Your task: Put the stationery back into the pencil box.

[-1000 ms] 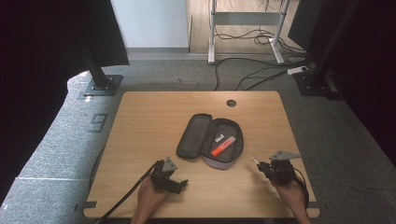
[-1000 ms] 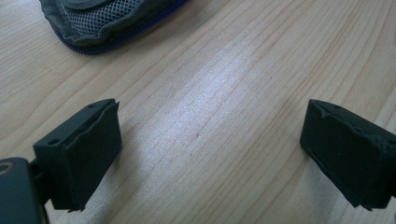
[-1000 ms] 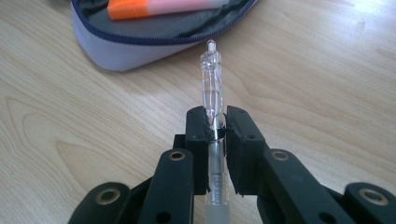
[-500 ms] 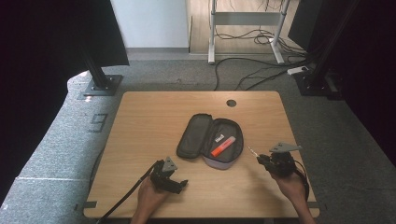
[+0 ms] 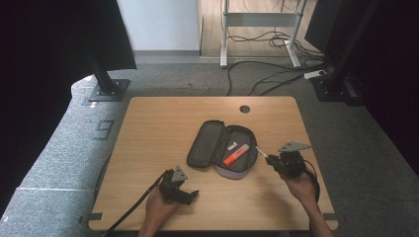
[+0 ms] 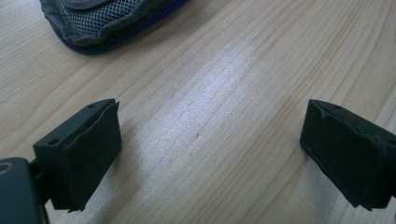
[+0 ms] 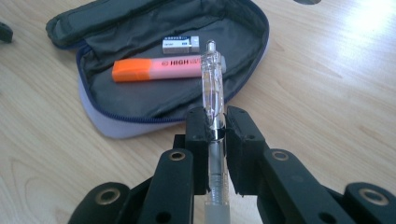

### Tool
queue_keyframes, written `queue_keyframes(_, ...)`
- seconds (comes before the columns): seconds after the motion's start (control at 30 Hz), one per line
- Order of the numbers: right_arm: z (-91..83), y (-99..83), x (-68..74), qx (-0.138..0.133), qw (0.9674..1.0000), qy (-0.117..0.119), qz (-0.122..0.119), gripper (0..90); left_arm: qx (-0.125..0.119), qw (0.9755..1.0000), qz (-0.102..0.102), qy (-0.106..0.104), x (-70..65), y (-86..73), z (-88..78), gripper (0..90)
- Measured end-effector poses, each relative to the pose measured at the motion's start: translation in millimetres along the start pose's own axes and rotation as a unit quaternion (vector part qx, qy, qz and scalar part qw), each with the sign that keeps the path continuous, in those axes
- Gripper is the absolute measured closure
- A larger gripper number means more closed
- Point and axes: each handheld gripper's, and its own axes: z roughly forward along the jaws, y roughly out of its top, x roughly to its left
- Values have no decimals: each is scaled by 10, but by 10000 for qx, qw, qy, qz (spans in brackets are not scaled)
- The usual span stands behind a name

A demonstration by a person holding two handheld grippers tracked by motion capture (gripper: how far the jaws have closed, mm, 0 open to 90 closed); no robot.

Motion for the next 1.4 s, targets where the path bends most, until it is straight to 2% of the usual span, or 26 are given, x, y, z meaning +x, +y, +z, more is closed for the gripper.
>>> queue_keyframes(0.4,184,242,3,-18,10000,-35,-83,787,-3,10000,-7,2,-1,0,0,50)
queue_keyframes(0.9,399,389,18,-40,9999,0,-129,788,-5,10000,-5,2,0,0,1,49)
queue_keyframes(1.4,672,570,114,17,9996,-21,-291,788,4,10000,2,0,1,0,0,49)
